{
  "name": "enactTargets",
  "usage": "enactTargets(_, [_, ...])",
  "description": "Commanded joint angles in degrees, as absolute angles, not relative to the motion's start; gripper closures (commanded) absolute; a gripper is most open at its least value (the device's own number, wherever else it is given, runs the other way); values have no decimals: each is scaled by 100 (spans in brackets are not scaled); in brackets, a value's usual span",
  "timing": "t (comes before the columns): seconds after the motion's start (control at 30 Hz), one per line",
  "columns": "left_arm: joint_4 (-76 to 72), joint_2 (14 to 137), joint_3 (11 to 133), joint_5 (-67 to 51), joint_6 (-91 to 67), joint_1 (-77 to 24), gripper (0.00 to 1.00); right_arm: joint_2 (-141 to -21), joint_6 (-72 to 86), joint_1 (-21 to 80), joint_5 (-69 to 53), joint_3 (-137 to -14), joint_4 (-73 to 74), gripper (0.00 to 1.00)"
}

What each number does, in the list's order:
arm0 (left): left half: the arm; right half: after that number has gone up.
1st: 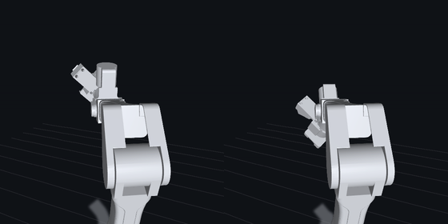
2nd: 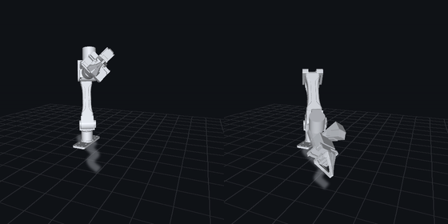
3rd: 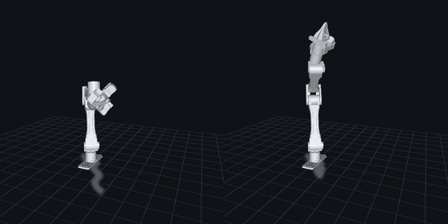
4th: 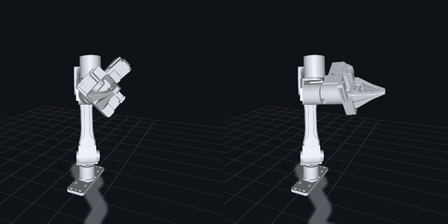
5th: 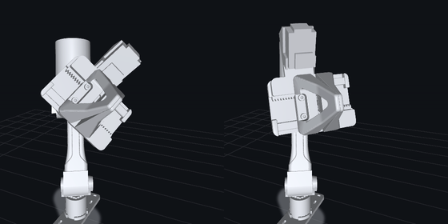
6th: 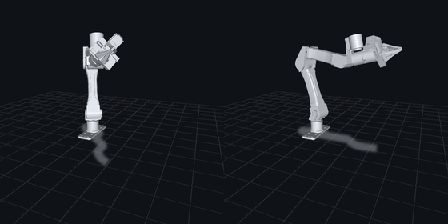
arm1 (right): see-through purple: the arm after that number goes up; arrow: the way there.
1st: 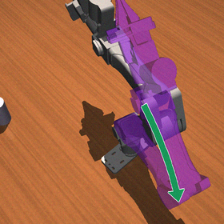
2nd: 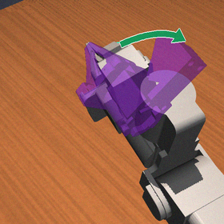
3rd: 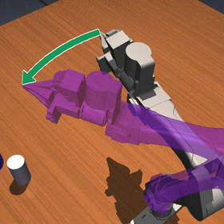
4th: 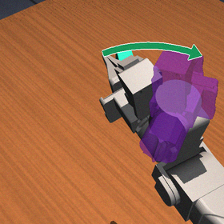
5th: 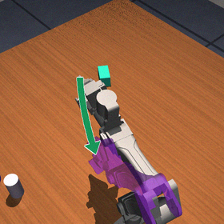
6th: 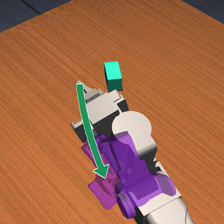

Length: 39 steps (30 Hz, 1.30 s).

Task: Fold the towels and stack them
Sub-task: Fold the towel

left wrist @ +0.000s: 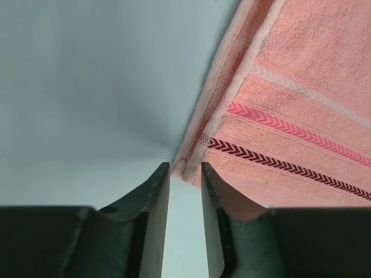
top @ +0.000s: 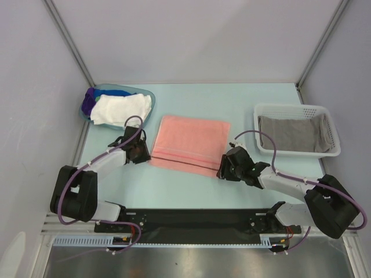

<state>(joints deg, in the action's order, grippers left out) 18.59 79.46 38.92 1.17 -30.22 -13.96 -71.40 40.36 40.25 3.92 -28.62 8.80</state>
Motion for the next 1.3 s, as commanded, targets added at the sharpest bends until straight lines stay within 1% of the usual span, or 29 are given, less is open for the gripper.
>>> enactTargets(0.0, [1995, 7937, 4201, 395, -2848, -1371, 66, -7242, 4140, 4139, 589, -2874, 607, 49])
enactTargets(0.1, [1987, 7937, 4166, 422, -2830, -1371, 63, -7321, 4157, 4236, 668, -2892, 563, 48])
enactTargets(0.4, [1741, 8244, 3859, 351, -3032, -1547, 62, -7708, 4315, 4517, 1011, -2857, 405, 42])
enactTargets(0.5, [1627, 8314, 3744, 369, -3137, -1573, 63, -7875, 4394, 4614, 1072, -2848, 299, 42])
enactTargets(0.6, [1512, 8349, 3665, 360, -3181, -1591, 67, -8032, 4430, 4667, 1230, -2830, 229, 43])
enactTargets(0.63, [1486, 8358, 3622, 352, -3190, -1600, 70, -8077, 4438, 4684, 1222, -2830, 211, 45])
enactTargets(0.7, [1433, 8385, 3604, 378, -3173, -1643, 72, -8191, 4447, 4711, 1248, -2848, 185, 47])
enactTargets(0.73, [1424, 8376, 3604, 395, -3164, -1670, 78, -8226, 4465, 4720, 1265, -2848, 176, 50])
enactTargets(0.77, [1433, 8367, 3604, 396, -3164, -1679, 80, -8235, 4482, 4737, 1283, -2848, 176, 54])
enactTargets(0.8, [1433, 8367, 3604, 387, -3181, -1687, 85, -8201, 4482, 4729, 1292, -2848, 184, 56])
enactTargets(0.83, [1433, 8341, 3595, 343, -3182, -1687, 94, -8157, 4474, 4729, 1292, -2865, 211, 65])
enactTargets(0.9, [1432, 8271, 3586, 211, -3182, -1687, 100, -8043, 4456, 4729, 1336, -2900, 377, 71])
enactTargets(0.93, [1441, 8131, 3612, 167, -3173, -1687, 100, -7868, 4439, 4729, 1371, -2961, 448, 76])
enactTargets(1.03, [1538, 7885, 3778, 44, -3120, -1687, 100, -7499, 4290, 4623, 1433, -3102, 816, 86])
enactTargets(1.07, [1651, 7753, 3849, -174, -3085, -1687, 100, -7384, 4211, 4545, 1441, -3190, 896, 88])
enactTargets(1.13, [1722, 7638, 3955, -237, -3032, -1696, 100, -7225, 4131, 4474, 1415, -3269, 1089, 92])
enactTargets(1.27, [1898, 7252, 4113, -413, -2980, -1696, 100, -6769, 3964, 4386, 1371, -3611, 1554, 95])
